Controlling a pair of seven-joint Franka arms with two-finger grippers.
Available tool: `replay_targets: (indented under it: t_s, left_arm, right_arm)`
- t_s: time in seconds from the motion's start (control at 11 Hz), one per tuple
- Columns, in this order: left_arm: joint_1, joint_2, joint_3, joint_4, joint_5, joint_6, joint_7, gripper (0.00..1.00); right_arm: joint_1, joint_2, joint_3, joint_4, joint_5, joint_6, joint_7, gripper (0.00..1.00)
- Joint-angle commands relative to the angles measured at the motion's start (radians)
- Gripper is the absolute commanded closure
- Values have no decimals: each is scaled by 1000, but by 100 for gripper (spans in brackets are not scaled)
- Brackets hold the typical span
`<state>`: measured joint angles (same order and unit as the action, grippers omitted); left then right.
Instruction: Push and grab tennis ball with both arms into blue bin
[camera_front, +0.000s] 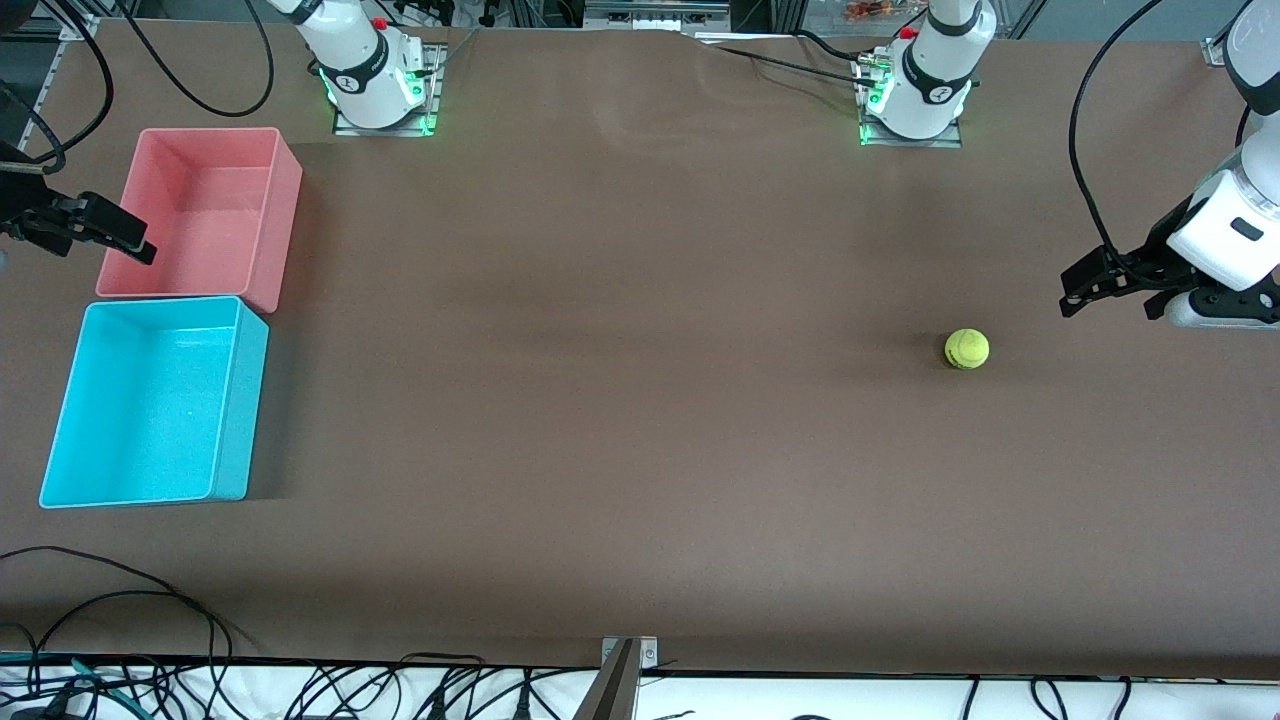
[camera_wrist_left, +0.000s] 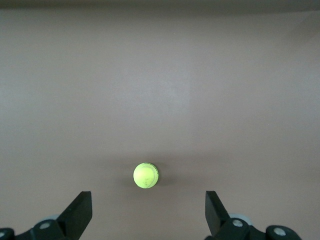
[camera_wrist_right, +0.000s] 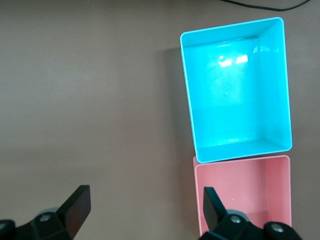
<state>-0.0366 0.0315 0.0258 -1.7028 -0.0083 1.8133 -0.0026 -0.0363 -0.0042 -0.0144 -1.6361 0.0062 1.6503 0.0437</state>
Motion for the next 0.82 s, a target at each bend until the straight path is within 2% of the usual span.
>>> replay_targets:
  t_s: [0.0,0.73]
  left_arm:
    - [4,-4,2,12,-4,-22,12,0]
    - [9,-4,2,12,-4,-32,12,0]
  right_arm:
    - [1,10,1,24,-14,-17,15,0]
    - [1,9,1,24,-14,-18,16,0]
